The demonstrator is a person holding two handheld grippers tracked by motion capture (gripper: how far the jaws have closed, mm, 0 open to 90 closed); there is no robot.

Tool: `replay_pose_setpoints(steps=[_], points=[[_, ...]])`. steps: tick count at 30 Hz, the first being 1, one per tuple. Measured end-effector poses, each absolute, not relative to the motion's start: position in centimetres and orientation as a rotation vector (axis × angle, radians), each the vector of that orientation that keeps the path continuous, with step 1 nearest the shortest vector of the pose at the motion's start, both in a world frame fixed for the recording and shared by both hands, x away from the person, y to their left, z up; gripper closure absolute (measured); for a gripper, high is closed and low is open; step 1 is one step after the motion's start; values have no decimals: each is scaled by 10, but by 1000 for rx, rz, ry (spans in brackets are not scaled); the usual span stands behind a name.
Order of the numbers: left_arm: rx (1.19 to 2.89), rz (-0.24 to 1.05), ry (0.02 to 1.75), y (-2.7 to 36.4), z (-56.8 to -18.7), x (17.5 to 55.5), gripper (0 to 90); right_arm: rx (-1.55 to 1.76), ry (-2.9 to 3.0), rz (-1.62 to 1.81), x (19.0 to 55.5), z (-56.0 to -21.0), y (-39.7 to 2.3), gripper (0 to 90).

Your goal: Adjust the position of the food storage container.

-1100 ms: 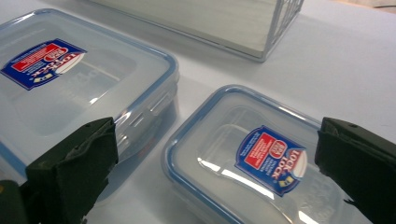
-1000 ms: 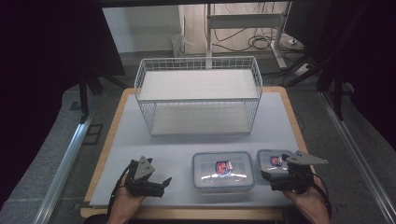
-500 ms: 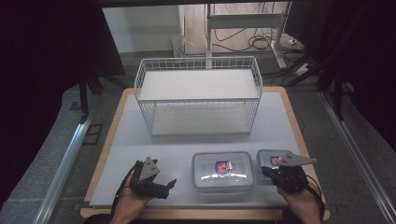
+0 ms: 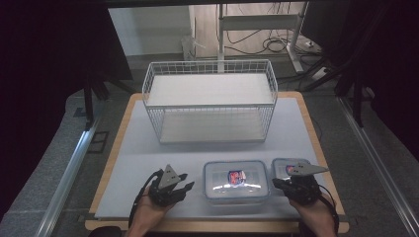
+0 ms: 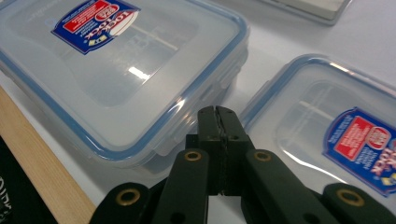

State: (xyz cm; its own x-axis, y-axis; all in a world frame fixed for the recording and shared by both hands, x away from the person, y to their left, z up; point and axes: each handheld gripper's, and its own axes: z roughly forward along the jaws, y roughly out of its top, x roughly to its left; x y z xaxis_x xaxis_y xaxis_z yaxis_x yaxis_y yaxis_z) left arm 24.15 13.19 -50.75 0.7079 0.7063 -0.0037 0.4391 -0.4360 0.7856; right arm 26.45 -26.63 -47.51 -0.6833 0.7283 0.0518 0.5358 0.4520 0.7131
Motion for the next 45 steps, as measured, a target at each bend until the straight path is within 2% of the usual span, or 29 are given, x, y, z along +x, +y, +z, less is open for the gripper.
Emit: replay_pose_setpoints(steps=[2,4,10,23,45], points=[[2106,393,854,124,-508,244,815,1094,2452,1052,265,-477,-264,900],[2117,394,843,117,-508,246,894,1086,2463,1041,265,-478,-263,900],[2150,345,860,107,-515,248,897,1109,2465,1031,266,-480,-261,900],[2129,274,911,113,-519,254,896,1134,2453,1064,268,-479,-254,900],[2106,294,1012,133,-518,259,896,1132,2454,1122,278,-478,-229,900]])
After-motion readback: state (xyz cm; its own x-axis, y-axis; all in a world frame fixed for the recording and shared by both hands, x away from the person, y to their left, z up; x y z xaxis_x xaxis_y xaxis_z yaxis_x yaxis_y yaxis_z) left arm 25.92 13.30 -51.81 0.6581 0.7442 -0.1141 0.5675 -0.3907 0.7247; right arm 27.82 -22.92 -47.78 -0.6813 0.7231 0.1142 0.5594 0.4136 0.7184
